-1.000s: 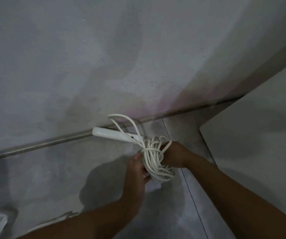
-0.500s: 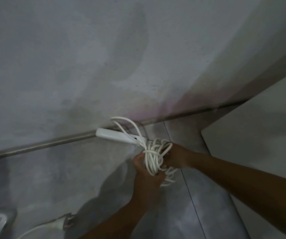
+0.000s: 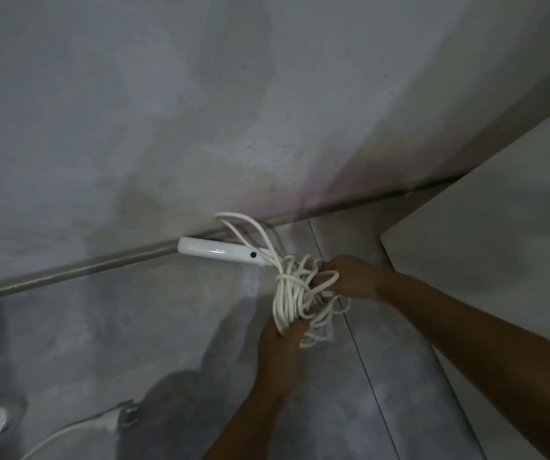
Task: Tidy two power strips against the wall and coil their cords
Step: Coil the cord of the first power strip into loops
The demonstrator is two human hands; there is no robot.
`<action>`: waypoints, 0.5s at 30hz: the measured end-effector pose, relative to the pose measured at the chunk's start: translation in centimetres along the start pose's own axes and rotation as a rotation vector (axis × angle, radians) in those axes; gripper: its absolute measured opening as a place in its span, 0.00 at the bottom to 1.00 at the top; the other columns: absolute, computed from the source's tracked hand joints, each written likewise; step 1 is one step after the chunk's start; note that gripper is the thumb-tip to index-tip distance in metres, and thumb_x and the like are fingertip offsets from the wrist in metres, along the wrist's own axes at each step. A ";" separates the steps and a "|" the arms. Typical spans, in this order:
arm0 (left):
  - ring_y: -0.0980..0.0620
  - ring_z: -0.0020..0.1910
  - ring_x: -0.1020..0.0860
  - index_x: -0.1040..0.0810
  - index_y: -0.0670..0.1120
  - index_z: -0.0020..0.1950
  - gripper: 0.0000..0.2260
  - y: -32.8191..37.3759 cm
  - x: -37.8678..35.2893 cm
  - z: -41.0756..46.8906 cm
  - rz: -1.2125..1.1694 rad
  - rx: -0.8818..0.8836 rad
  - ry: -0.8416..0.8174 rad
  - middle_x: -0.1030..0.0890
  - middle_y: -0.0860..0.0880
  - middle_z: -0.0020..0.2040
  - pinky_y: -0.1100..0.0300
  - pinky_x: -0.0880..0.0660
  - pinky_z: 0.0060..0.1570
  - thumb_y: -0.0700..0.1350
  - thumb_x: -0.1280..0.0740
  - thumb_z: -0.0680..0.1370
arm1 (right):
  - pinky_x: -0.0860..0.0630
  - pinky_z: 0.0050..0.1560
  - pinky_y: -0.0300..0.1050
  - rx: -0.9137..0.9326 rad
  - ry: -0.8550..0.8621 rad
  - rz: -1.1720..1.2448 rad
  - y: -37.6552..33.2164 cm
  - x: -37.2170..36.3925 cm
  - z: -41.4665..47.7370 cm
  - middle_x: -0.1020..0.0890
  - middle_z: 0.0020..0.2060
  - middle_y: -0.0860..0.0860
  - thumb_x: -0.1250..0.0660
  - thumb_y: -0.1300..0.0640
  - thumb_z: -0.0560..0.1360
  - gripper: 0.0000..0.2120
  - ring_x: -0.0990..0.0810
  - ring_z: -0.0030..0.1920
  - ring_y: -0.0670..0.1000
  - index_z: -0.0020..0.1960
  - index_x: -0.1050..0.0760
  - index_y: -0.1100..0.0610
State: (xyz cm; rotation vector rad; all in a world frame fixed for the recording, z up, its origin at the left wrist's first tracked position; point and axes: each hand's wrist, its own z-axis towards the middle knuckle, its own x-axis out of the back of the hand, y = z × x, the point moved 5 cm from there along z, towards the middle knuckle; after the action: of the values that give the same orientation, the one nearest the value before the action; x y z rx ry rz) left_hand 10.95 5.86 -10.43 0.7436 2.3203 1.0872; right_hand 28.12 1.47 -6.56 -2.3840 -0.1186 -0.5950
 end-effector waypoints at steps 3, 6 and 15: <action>0.52 0.48 0.16 0.17 0.49 0.52 0.14 0.2 1.7 0.6 0.075 0.014 -0.008 0.14 0.49 0.48 0.58 0.20 0.47 0.43 0.28 0.66 | 0.29 0.38 0.33 0.009 -0.170 -0.276 -0.9 0.8 0.1 0.23 0.30 0.43 0.32 0.45 0.75 0.13 0.25 0.33 0.40 0.32 0.25 0.45; 0.51 0.45 0.16 0.16 0.48 0.49 0.11 -0.4 3.6 1.3 0.063 0.168 -0.116 0.14 0.47 0.46 0.59 0.20 0.41 0.35 0.29 0.71 | 0.27 0.44 0.39 0.008 -0.228 -0.423 -0.6 0.9 -0.1 0.20 0.34 0.44 0.31 0.43 0.73 0.11 0.21 0.40 0.46 0.38 0.21 0.49; 0.42 0.57 0.25 0.38 0.32 0.67 0.33 3.4 4.9 1.1 0.542 0.152 -0.219 0.27 0.37 0.58 0.59 0.28 0.54 0.30 0.26 0.67 | 0.27 0.57 0.45 0.206 0.231 -0.355 0.5 -3.0 -2.4 0.19 0.57 0.54 0.27 0.51 0.70 0.20 0.21 0.57 0.54 0.60 0.21 0.57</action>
State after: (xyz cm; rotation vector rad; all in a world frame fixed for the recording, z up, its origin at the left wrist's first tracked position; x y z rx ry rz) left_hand 8.84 11.43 -9.26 1.5308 2.0787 0.9789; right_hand 24.63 -0.27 -6.57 -2.0905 -0.4844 -0.9702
